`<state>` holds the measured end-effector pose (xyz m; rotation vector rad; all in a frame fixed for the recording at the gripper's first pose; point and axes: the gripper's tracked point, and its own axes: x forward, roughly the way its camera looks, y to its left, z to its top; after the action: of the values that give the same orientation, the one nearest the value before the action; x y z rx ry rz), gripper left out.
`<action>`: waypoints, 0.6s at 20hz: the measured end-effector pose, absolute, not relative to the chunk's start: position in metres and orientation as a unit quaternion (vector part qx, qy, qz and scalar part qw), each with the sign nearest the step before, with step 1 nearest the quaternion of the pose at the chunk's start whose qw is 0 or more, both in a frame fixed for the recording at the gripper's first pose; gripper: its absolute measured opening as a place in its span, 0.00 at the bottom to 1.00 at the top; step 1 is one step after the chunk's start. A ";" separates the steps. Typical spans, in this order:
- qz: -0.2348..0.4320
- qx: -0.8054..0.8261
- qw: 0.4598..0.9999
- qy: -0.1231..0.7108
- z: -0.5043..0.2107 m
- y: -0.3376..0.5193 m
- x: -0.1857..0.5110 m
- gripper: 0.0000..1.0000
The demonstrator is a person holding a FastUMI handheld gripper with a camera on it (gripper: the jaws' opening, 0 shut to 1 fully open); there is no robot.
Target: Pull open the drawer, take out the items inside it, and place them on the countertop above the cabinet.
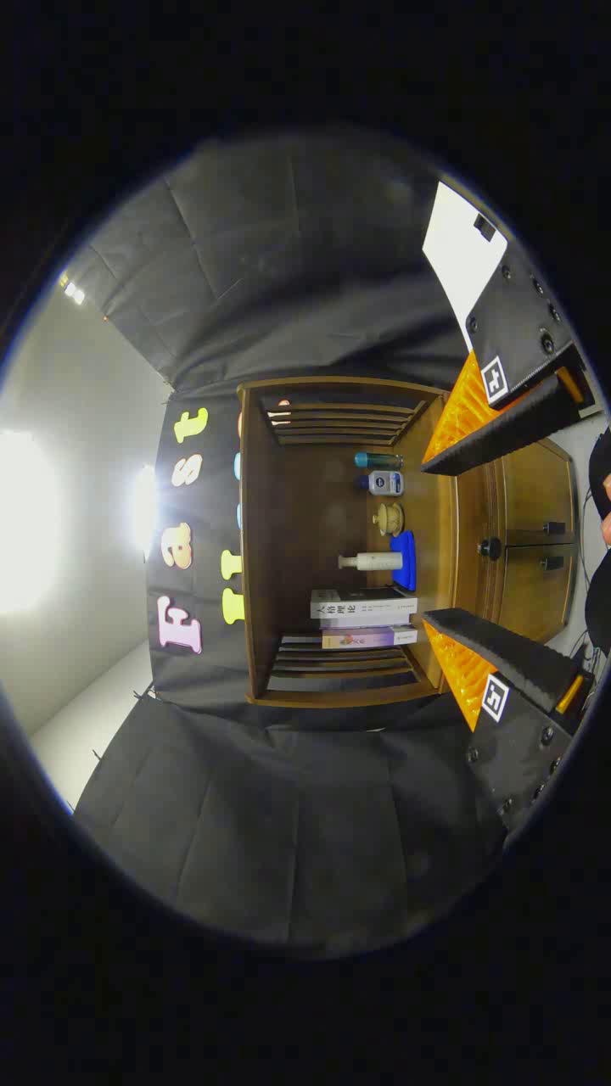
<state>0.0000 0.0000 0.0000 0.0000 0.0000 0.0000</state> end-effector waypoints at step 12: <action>0.008 -0.004 1.000 0.010 -0.010 0.007 0.002 0.99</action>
<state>0.0020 0.0072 -0.0102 -0.0081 0.0191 0.0155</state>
